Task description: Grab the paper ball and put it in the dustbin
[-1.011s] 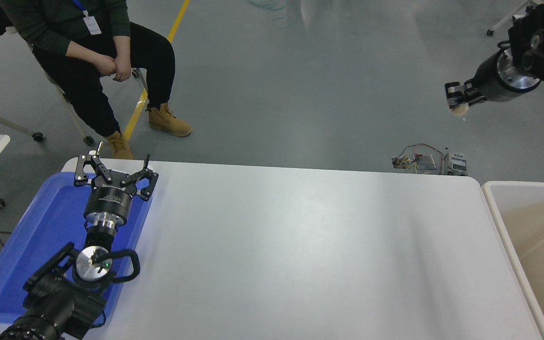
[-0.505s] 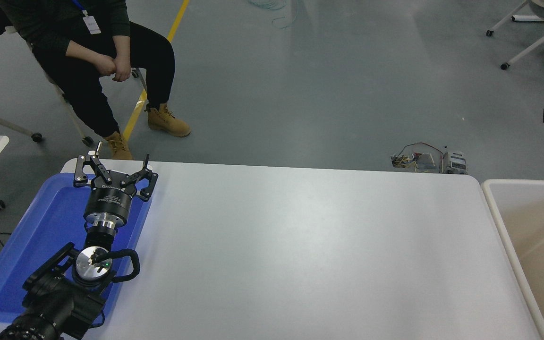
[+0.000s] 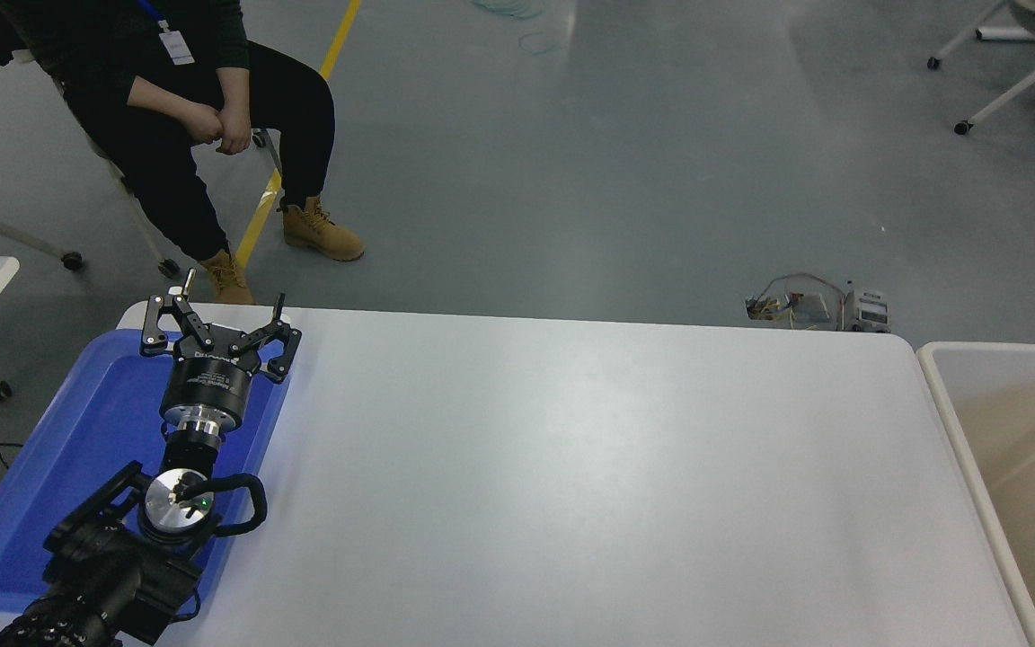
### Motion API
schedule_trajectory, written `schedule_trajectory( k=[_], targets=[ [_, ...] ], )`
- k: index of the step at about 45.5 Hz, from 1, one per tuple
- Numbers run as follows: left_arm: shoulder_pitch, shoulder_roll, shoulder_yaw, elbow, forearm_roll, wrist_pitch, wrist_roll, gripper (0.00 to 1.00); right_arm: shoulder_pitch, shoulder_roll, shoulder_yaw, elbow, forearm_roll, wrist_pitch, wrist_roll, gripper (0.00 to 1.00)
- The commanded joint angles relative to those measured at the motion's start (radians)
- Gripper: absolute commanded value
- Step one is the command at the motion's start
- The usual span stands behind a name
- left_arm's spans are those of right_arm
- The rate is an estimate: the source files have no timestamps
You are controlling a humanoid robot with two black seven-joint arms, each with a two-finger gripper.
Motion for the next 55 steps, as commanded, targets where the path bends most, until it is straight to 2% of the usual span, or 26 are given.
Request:
schedule_trajectory(
  k=[1, 30, 55],
  targets=[
    [0.000, 0.000, 0.000, 0.000, 0.000, -0.002, 0.000, 1.00, -0.154, 0.013, 0.079, -0.027, 0.060, -0.099, 0.000, 0.00],
    [0.000, -0.001, 0.000, 0.000, 0.000, -0.002, 0.000, 1.00, -0.325, 0.122, 0.179, -0.027, 0.060, -0.188, 0.000, 0.00],
    [0.000, 0.000, 0.000, 0.000, 0.000, -0.002, 0.000, 1.00, -0.333, 0.125, 0.178, -0.026, 0.060, -0.188, 0.001, 0.00]
  ],
)
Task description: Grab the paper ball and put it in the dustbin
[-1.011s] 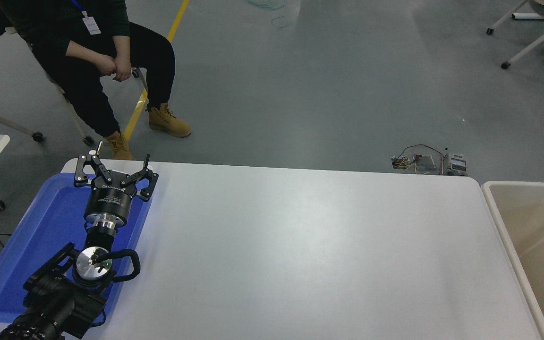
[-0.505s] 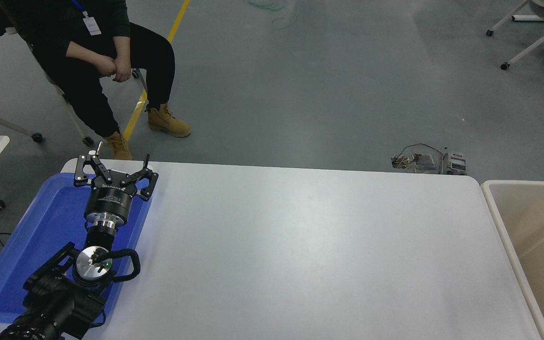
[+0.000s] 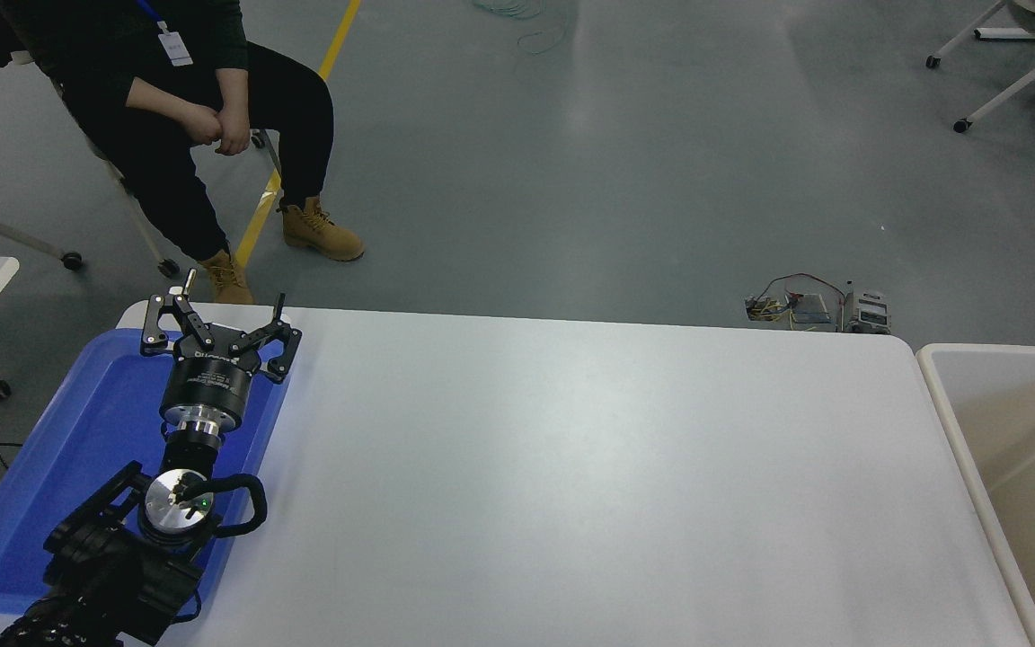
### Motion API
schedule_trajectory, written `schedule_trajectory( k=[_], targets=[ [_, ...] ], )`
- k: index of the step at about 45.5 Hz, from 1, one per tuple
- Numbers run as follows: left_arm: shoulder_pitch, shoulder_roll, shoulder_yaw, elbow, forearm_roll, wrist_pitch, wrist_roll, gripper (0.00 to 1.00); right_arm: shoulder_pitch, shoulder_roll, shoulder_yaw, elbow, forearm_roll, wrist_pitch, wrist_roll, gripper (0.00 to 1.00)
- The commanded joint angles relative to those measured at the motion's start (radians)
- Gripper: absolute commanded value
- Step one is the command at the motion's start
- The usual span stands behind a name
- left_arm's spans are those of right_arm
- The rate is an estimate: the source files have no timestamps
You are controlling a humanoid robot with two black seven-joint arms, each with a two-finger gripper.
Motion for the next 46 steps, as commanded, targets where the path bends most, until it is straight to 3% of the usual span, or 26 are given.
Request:
schedule_trajectory(
  k=[1, 3, 5, 10, 13, 34, 46],
  targets=[
    [0.000, 0.001, 0.000, 0.000, 0.000, 0.000, 0.000, 1.00, -0.005, 0.003, 0.000, 0.001, 0.000, -0.001, 0.001, 0.00],
    [0.000, 0.001, 0.000, 0.000, 0.000, 0.000, 0.000, 1.00, -0.003, 0.003, 0.000, 0.001, 0.000, -0.001, 0.001, 0.03],
    [0.000, -0.001, 0.000, 0.000, 0.000, 0.000, 0.000, 1.00, 0.001, 0.003, 0.001, 0.001, 0.002, -0.001, 0.000, 0.16],
    [0.000, -0.001, 0.000, 0.000, 0.000, 0.000, 0.000, 1.00, 0.011, 0.003, 0.006, 0.001, 0.002, -0.015, 0.001, 0.77],
    [0.000, 0.001, 0.000, 0.000, 0.000, 0.000, 0.000, 1.00, 0.012, 0.003, 0.019, 0.001, 0.003, -0.035, 0.001, 0.97],
    [0.000, -0.001, 0.000, 0.000, 0.000, 0.000, 0.000, 1.00, 0.078, 0.003, 0.041, 0.015, 0.003, -0.035, 0.001, 1.00],
    [0.000, 0.001, 0.000, 0.000, 0.000, 0.000, 0.000, 1.00, 0.158, 0.007, 0.236, 0.018, 0.003, -0.038, 0.003, 1.00]
  ],
)
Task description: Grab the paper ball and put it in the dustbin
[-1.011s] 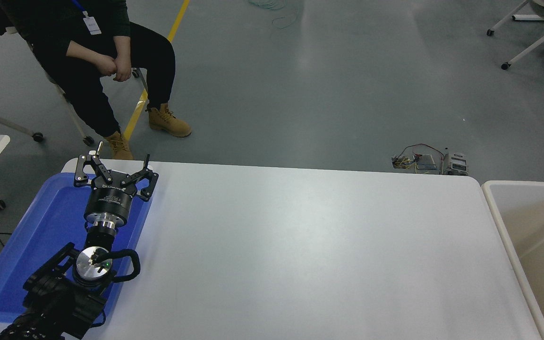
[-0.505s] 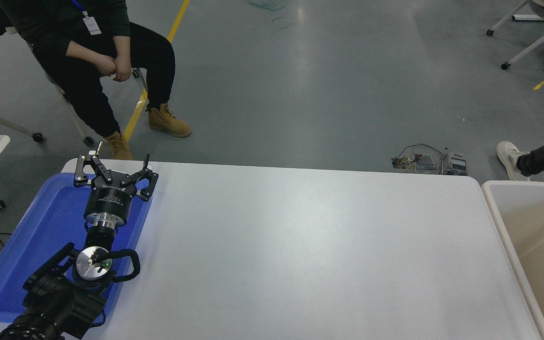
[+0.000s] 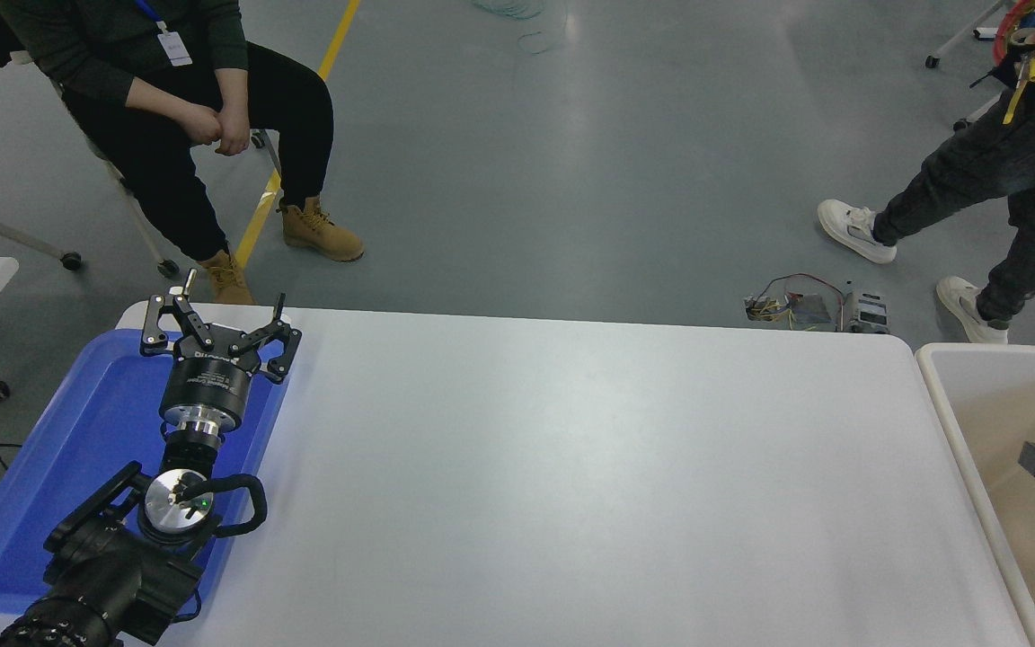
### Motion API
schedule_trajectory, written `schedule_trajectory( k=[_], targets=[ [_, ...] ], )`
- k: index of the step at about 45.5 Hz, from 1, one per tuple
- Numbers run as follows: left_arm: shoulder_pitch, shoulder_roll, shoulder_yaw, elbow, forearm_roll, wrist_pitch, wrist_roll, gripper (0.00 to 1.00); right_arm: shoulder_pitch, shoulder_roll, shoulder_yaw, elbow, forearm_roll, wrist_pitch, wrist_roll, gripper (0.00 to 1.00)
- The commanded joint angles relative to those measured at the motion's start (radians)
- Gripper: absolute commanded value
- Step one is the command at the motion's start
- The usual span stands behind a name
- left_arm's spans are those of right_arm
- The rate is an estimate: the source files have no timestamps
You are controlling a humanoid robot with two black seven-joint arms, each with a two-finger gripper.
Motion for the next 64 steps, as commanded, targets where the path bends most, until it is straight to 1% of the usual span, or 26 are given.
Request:
schedule_trajectory(
  k=[1, 7, 21, 32, 39, 42, 52, 54, 57, 64],
  targets=[
    [0.000, -0.001, 0.000, 0.000, 0.000, 0.000, 0.000, 1.00, 0.088, 0.005, 0.128, 0.001, 0.000, -0.003, 0.000, 1.00],
    [0.000, 0.000, 0.000, 0.000, 0.000, 0.000, 0.000, 1.00, 0.189, 0.027, 0.186, 0.000, 0.000, -0.005, 0.000, 1.00],
    [0.000, 0.000, 0.000, 0.000, 0.000, 0.000, 0.000, 1.00, 0.289, 0.024, 0.555, 0.029, 0.000, 0.009, 0.007, 1.00],
    [0.000, 0.000, 0.001, 0.000, 0.000, 0.000, 0.000, 1.00, 0.328, -0.016, 0.992, 0.197, 0.000, 0.007, 0.008, 1.00],
    [0.000, 0.000, 0.000, 0.000, 0.000, 0.000, 0.000, 1.00, 0.323, -0.052, 1.197, 0.352, 0.000, 0.006, 0.013, 1.00],
    [0.000, 0.000, 0.000, 0.000, 0.000, 0.000, 0.000, 1.00, 0.315, -0.062, 1.275, 0.417, -0.001, 0.009, 0.026, 1.00],
    [0.000, -0.001, 0.000, 0.000, 0.000, 0.000, 0.000, 1.00, 0.207, -0.056, 1.583, 0.604, -0.001, 0.014, 0.132, 1.00],
    [0.000, 0.000, 0.000, 0.000, 0.000, 0.000, 0.000, 1.00, 0.179, -0.049, 1.625, 0.638, -0.001, 0.014, 0.146, 1.00],
    [0.000, 0.000, 0.000, 0.000, 0.000, 0.000, 0.000, 1.00, 0.139, -0.030, 1.677, 0.676, -0.001, 0.017, 0.154, 1.00],
    [0.000, 0.000, 0.000, 0.000, 0.000, 0.000, 0.000, 1.00, 0.056, 0.033, 1.770, 0.705, -0.001, 0.040, 0.154, 1.00]
  ],
)
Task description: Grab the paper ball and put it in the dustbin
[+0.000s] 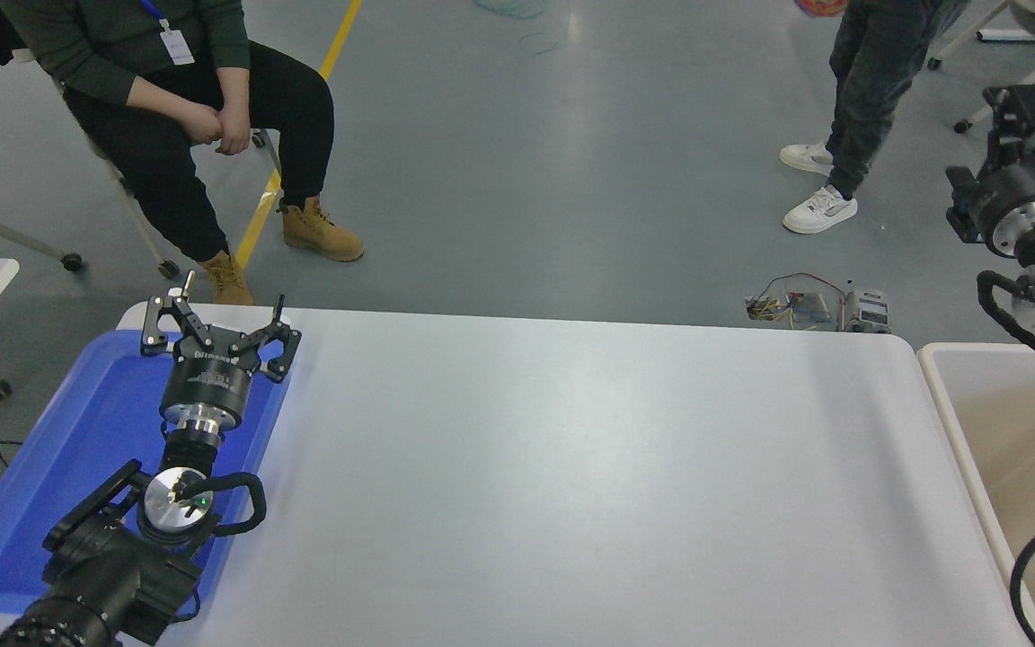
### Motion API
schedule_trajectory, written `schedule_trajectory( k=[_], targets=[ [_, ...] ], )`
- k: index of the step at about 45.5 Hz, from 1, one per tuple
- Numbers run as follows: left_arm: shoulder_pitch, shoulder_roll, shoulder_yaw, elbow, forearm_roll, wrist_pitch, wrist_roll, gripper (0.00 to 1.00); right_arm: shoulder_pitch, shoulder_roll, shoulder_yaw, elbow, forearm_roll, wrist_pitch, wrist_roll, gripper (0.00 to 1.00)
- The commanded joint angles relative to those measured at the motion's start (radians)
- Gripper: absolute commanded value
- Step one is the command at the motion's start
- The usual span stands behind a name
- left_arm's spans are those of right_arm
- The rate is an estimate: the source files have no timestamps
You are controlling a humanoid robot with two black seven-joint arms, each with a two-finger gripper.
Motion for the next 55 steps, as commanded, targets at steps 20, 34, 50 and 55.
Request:
schedule_trajectory(
  k=[20, 34, 50, 55],
  targets=[
    [0.000, 0.000, 0.000, 0.000, 0.000, 0.000, 0.000, 1.00, -0.346, 0.209, 0.335, 0.139, 0.000, 0.253, 0.033, 1.00],
    [0.000, 0.000, 0.000, 0.000, 0.000, 0.001, 0.000, 1.00, -0.426, 0.268, 0.353, 0.135, 0.000, 0.254, 0.168, 1.00],
    [0.000, 0.000, 0.000, 0.000, 0.000, 0.001, 0.000, 1.00, -0.449, 0.266, 0.345, 0.130, 0.000, 0.254, 0.196, 1.00],
    [0.000, 0.000, 0.000, 0.000, 0.000, 0.000, 0.000, 1.00, -0.456, 0.268, 0.338, 0.130, 0.000, 0.254, 0.196, 1.00]
  ],
)
